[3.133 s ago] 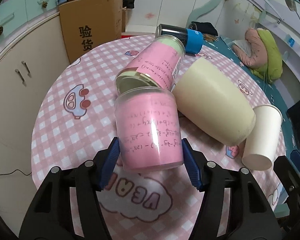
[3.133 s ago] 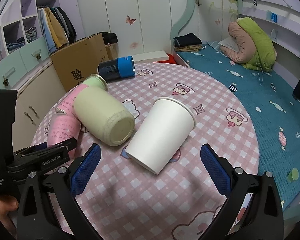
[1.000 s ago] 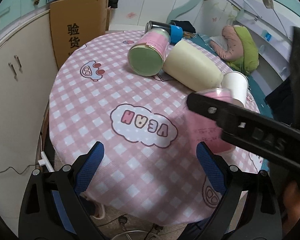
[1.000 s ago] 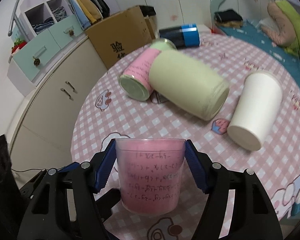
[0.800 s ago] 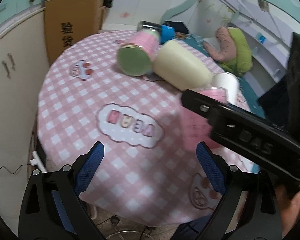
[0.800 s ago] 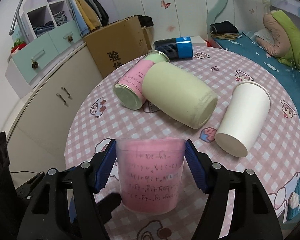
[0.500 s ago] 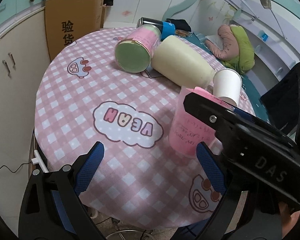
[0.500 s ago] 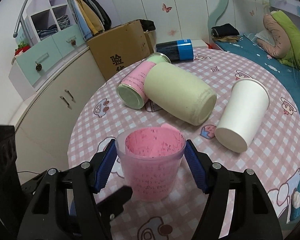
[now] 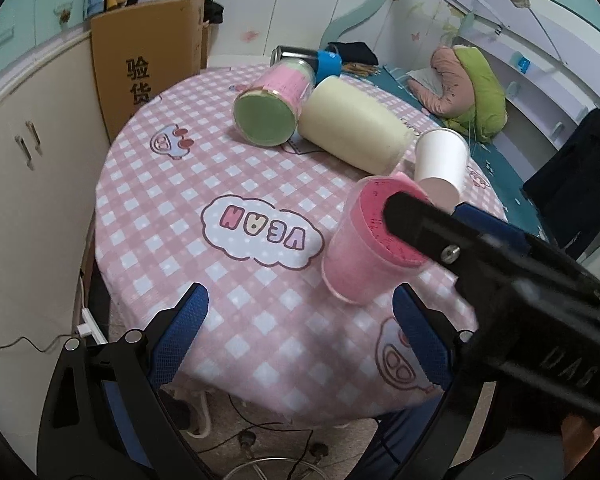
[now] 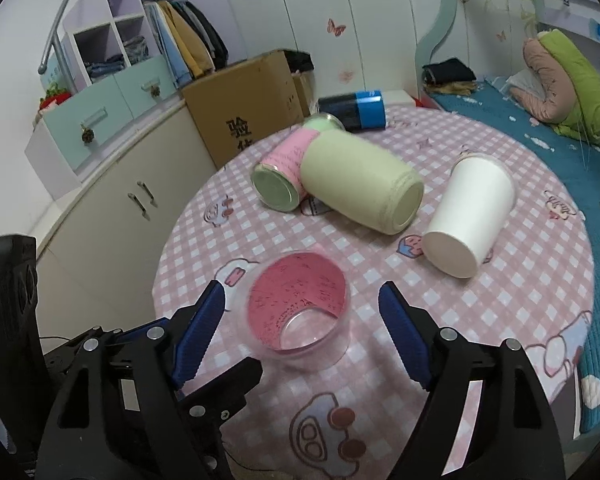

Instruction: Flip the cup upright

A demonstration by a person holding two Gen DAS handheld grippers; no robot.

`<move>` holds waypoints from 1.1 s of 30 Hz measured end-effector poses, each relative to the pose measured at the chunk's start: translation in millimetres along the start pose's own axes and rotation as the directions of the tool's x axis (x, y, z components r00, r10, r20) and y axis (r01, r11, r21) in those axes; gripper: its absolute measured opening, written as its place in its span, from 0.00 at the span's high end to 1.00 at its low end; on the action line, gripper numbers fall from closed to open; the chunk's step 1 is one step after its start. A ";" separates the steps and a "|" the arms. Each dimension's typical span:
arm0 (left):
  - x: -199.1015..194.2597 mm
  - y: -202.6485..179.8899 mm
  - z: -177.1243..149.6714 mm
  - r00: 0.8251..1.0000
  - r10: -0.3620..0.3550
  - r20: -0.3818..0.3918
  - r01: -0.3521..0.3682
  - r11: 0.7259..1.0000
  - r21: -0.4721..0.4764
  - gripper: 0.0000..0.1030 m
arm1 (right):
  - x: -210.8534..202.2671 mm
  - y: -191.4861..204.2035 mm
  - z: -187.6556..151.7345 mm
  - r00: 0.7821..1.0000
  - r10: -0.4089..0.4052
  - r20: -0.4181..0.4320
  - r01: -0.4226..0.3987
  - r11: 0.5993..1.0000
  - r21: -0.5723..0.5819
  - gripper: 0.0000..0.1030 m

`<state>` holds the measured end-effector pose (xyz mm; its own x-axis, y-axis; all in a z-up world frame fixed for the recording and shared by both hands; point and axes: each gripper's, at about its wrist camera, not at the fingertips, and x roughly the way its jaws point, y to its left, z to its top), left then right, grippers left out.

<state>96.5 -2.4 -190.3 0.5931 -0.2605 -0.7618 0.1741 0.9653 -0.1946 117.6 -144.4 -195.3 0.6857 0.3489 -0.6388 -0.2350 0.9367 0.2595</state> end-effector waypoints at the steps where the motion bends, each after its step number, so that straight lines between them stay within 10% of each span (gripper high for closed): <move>1: -3.5 -1.1 -0.6 1.000 0.003 0.007 -0.003 1.000 0.006 0.09 | -7.7 -0.6 -0.1 1.000 -0.007 0.019 0.007 1.000 0.003 0.24; 10: -50.8 -14.1 -12.5 0.992 0.054 0.117 -0.059 0.997 0.042 0.09 | -81.2 -4.1 -7.4 0.980 -0.119 0.159 0.119 0.993 0.007 0.14; 20: -109.7 -23.3 -26.0 0.945 0.147 0.291 -0.168 0.985 0.048 0.09 | -144.0 11.2 -31.4 0.945 -0.164 0.282 0.182 0.983 -0.037 0.12; 33: -144.9 -37.0 -34.8 0.909 0.121 0.399 -0.162 0.984 0.072 0.08 | -178.7 28.5 -51.9 0.922 -0.149 0.359 0.189 0.979 -0.080 0.12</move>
<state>-23.3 0.2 -94.2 0.8737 -0.1271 -0.4695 0.1314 0.9910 -0.0236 -47.4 -178.7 -111.3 0.9139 0.1722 -0.3677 -0.1555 0.9850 0.0747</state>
